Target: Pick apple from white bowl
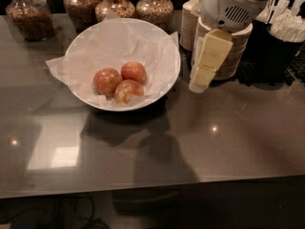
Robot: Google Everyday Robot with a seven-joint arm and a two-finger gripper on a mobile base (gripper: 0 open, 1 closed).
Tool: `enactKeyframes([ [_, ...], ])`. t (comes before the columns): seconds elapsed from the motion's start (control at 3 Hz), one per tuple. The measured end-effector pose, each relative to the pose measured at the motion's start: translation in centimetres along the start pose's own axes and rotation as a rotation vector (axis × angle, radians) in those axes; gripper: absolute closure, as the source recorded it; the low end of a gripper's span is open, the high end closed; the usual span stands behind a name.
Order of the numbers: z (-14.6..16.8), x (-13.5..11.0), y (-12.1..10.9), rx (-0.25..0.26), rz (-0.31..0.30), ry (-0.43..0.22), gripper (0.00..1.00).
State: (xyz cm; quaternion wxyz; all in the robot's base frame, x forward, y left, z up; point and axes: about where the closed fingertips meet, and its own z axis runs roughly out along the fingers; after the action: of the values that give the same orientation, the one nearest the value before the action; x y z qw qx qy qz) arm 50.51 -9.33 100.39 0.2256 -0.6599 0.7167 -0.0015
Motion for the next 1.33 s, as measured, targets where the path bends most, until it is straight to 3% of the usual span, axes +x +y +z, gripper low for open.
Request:
enactKeyframes([
  [0.67,0.3,-0.6,0.0,-0.003,-0.005,-0.032,0.00],
  [1.0,2.9,-3.8,0.0,-0.059,-0.045,-0.149,0.00],
  [1.33,6.0,-7.4,0.8,-0.176,-0.092,-0.285,0.00],
])
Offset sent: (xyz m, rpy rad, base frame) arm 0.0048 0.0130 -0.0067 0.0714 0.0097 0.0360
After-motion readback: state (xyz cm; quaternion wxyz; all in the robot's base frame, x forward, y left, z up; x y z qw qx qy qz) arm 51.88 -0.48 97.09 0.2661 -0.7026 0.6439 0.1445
